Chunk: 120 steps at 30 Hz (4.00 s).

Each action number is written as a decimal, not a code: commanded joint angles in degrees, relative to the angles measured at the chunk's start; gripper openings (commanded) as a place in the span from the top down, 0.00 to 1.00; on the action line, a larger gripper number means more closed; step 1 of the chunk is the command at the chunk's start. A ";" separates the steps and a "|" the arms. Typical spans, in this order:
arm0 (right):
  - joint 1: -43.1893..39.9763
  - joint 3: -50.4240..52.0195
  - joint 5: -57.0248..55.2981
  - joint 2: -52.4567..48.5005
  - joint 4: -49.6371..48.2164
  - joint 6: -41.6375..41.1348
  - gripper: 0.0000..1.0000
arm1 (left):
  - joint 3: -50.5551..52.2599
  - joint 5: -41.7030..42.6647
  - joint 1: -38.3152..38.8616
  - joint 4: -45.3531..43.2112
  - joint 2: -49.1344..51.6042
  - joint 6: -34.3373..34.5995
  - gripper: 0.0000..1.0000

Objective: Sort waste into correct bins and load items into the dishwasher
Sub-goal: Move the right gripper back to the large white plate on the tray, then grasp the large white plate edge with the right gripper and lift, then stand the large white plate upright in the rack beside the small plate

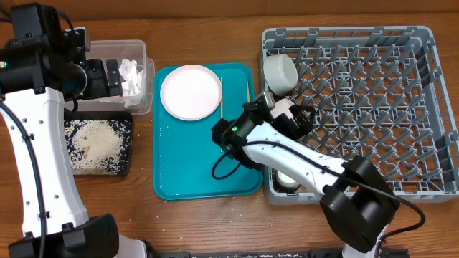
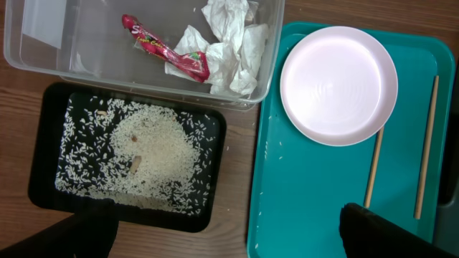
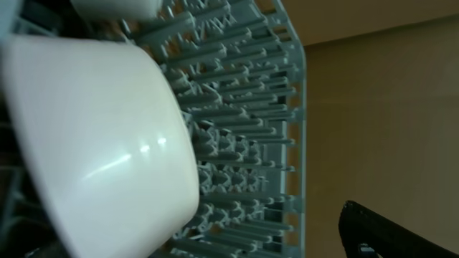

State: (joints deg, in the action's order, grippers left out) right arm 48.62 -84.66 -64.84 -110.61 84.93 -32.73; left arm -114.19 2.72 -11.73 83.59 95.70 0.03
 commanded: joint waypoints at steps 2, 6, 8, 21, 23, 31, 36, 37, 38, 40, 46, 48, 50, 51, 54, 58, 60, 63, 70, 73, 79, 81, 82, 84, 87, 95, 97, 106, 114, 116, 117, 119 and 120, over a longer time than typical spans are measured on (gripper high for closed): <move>-0.50 -10.38 9.60 0.98 -0.15 -0.20 0.00 | -1.01 -0.20 0.11 0.00 -0.22 0.35 0.00; -1.05 -19.17 20.85 1.11 -0.68 -0.20 0.00 | -1.01 -0.20 0.11 -0.02 -0.24 0.35 0.00; -1.07 -21.53 24.90 1.11 -2.05 -0.17 0.00 | -1.01 -0.20 0.11 0.00 -0.24 0.35 0.00; -4.17 -18.64 42.45 -1.68 -31.91 -0.22 0.12 | -1.01 -0.20 0.11 0.00 -0.24 0.35 0.00; -5.77 -18.12 46.88 -2.97 -35.52 -0.22 0.16 | -1.01 -0.20 0.11 0.00 -0.24 0.35 0.00; -9.07 -18.14 57.44 -11.45 -42.66 -5.25 0.39 | -1.01 -0.20 0.11 0.00 -0.24 0.35 0.00; -9.07 -18.14 58.62 -15.50 -42.86 -8.02 0.43 | -1.01 -0.20 0.11 -0.02 -0.24 0.35 0.00; -9.07 -18.14 59.34 -15.74 -42.97 -8.02 0.43 | -1.01 -0.20 0.11 0.00 -0.24 0.35 0.00; -9.07 -18.14 60.11 -16.26 -43.23 -8.02 0.45 | -1.01 -0.20 0.11 0.00 -0.24 0.35 0.00; -9.07 -18.14 61.13 -16.83 -43.71 -8.04 0.47 | -1.01 -0.20 0.13 0.00 -0.24 0.35 0.00; -9.05 -18.12 62.16 -18.47 -44.24 -9.57 0.53 | -1.01 -0.20 0.13 -0.02 -0.24 0.35 0.00; -9.05 -18.12 62.47 -19.30 -44.39 -10.62 0.55 | -1.01 -0.20 0.11 0.00 -0.24 0.35 0.00; -9.05 -18.10 63.14 -20.33 -44.52 -11.02 0.57 | -1.01 -0.20 0.11 0.00 -0.24 0.35 0.00; -9.05 -18.10 63.71 -20.65 -44.63 -11.04 0.58 | -1.01 -0.20 0.11 0.00 -0.24 0.35 0.00; -9.07 -18.10 64.87 -21.62 -44.85 -11.04 0.59 | -1.01 -0.20 0.13 0.00 -0.22 0.35 0.00; -9.07 -18.10 64.94 -21.64 -45.46 -11.02 0.65 | -1.01 -0.20 0.13 0.00 -0.24 0.35 0.00; -9.05 -18.10 64.96 -21.64 -45.51 -11.02 0.70 | -1.01 -0.20 0.13 0.00 -0.24 0.35 0.00; -9.05 -18.10 64.96 -21.64 -45.44 -11.02 0.78 | -1.01 -0.20 0.13 0.00 -0.24 0.35 0.00; -9.07 -18.27 64.94 -21.62 -44.57 -8.81 0.96 | -1.01 -0.20 0.13 0.00 -0.22 0.35 0.00; -9.68 -19.65 64.94 -21.33 -43.47 -6.21 0.96 | -1.01 -0.20 0.13 0.00 -0.24 0.35 0.00; -13.68 -23.67 64.46 -16.94 -36.13 -2.73 0.96 | -1.01 -0.20 0.13 0.00 -0.24 0.35 0.00; -14.97 -25.14 63.76 -14.67 -33.31 -0.83 0.96 | -1.01 -0.20 0.13 0.00 -0.24 0.35 0.00; -15.50 -25.75 63.43 -13.38 -32.39 0.55 0.96 | -1.01 -0.20 0.13 0.00 -0.24 0.37 0.00; -16.31 -26.56 63.36 -10.51 -31.34 3.82 0.96 | -1.01 -0.20 0.13 -0.02 -0.24 0.35 0.00; -16.79 -26.86 60.48 -5.27 -30.27 8.28 0.96 | -1.01 -0.20 0.13 0.00 -0.24 0.35 0.00; -16.22 -26.86 36.17 6.47 -23.52 11.08 0.96 | -1.01 -0.20 0.13 0.00 -0.24 0.35 0.00; -16.22 -26.86 28.04 8.76 -20.98 9.60 0.96 | -1.01 -0.20 0.13 0.00 -0.24 0.35 0.00; -16.48 -26.45 -2.32 11.47 -8.52 2.25 0.96 | -1.01 -0.20 0.13 0.00 -0.24 0.37 0.00; -19.87 -26.27 -2.78 10.86 -7.26 2.69 0.96 | -1.01 -0.20 0.13 0.00 -0.24 0.37 0.00; -21.03 -26.08 -2.58 10.16 -7.13 2.69 0.96 | -1.01 -0.20 0.13 0.00 -0.24 0.37 0.00; -21.53 -25.86 -2.29 9.70 -6.88 2.75 0.96 | -1.01 -0.20 0.13 0.00 -0.24 0.35 0.00; -22.38 -25.27 -1.88 8.44 -5.84 2.73 0.96 | -1.01 -0.20 0.13 0.00 -0.22 0.35 0.00; -22.58 -24.68 -1.75 7.76 -5.55 2.73 0.96 | -1.01 -0.20 0.13 0.00 -0.24 0.35 0.00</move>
State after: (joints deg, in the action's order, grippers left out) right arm 26.89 -110.48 -65.10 -100.75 79.11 -29.02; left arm -114.19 2.72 -11.73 83.59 95.70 0.03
